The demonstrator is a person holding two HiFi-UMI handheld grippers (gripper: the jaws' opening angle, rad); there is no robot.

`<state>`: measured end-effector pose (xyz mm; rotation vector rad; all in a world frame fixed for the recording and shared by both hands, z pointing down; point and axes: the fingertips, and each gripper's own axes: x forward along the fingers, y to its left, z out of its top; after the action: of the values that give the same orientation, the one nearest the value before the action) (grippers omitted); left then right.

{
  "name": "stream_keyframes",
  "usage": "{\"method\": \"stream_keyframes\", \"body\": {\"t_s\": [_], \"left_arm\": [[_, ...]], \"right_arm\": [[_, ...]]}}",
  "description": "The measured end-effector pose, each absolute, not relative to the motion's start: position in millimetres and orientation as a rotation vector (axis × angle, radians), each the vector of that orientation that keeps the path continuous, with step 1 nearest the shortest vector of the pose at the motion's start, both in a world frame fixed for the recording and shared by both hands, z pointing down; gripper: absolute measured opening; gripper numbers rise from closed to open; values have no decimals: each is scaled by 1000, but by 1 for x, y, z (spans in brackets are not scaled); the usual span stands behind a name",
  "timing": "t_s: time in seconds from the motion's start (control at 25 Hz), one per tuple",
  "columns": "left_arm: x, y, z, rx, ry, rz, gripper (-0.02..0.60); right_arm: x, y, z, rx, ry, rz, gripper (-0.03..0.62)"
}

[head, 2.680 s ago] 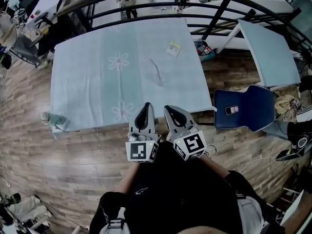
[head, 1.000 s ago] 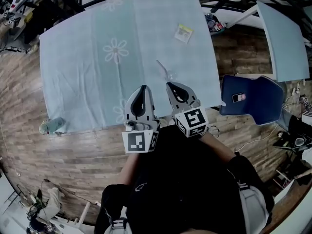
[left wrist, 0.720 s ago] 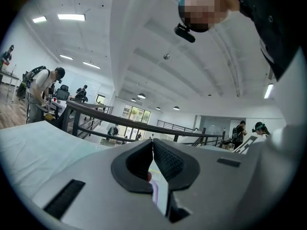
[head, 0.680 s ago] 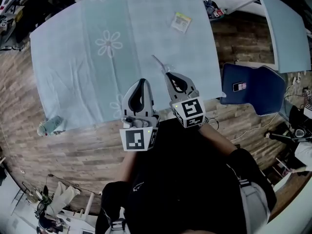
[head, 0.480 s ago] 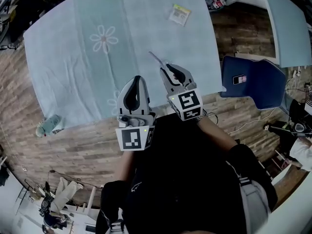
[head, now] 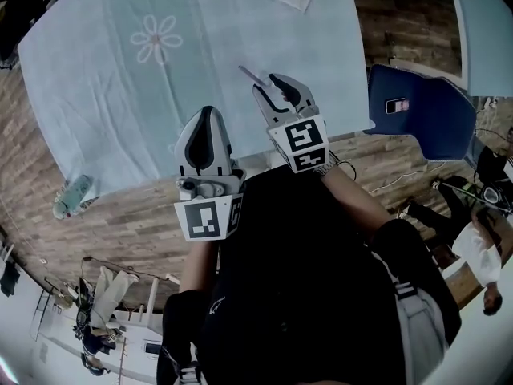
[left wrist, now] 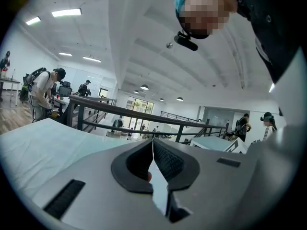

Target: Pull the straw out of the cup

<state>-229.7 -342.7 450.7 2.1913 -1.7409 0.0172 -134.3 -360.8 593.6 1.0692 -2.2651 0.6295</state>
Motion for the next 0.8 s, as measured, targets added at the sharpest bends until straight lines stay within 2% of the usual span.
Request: {"method": "stream_keyframes", "body": {"t_s": [0.24, 0.36, 0.48, 0.8], "left_arm": [[-230, -345, 451, 2165, -1758, -7, 17], [-228, -343, 452, 2173, -1749, 1, 17], [-230, -344, 450, 2170, -1765, -17, 17], [-237, -331, 448, 2149, -1797, -5, 17]], "right_arm": [[-141, -357, 605, 1021, -2240, 662, 144], [-141, -356, 608, 1029, -2223, 665, 82], [-138, -359, 610, 1046, -2209, 651, 49], [-136, -358, 601, 1081, -2205, 627, 37]]}}
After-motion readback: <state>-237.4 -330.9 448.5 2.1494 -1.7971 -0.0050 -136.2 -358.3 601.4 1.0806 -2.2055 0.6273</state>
